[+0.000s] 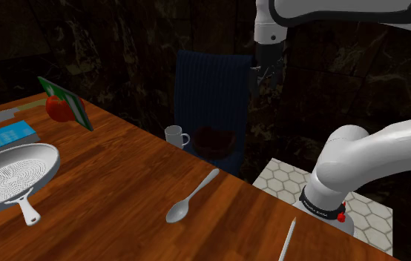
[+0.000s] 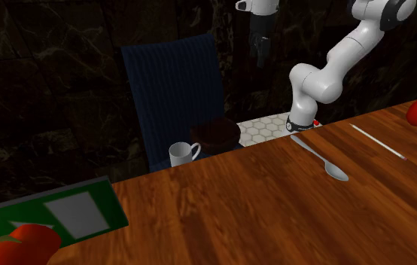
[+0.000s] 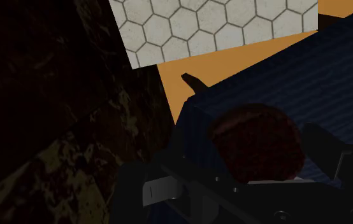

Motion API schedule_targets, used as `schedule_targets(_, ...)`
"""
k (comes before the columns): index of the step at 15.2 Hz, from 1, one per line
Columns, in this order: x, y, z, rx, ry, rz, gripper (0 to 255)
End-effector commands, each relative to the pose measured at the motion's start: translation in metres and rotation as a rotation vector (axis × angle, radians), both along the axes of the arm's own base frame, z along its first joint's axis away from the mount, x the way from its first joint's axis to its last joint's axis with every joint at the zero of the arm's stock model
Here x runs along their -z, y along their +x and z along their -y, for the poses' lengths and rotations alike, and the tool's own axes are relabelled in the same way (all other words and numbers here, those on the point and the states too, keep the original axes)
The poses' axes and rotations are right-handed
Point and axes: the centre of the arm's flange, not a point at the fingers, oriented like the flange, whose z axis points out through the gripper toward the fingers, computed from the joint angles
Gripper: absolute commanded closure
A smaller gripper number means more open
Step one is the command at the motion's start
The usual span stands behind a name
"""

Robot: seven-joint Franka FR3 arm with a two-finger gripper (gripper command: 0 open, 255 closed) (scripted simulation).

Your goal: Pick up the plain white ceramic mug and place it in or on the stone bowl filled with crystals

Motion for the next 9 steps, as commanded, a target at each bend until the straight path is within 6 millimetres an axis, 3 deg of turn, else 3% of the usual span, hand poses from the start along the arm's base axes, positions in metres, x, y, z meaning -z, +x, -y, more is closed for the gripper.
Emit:
schedule_targets(1, 0.0, 0.0, 0.0, 0.0, 0.0, 0.0, 0)
schedule_targets(9, 0.052, 0.076, -0.042, 0.0, 0.011, 0.028, 0)
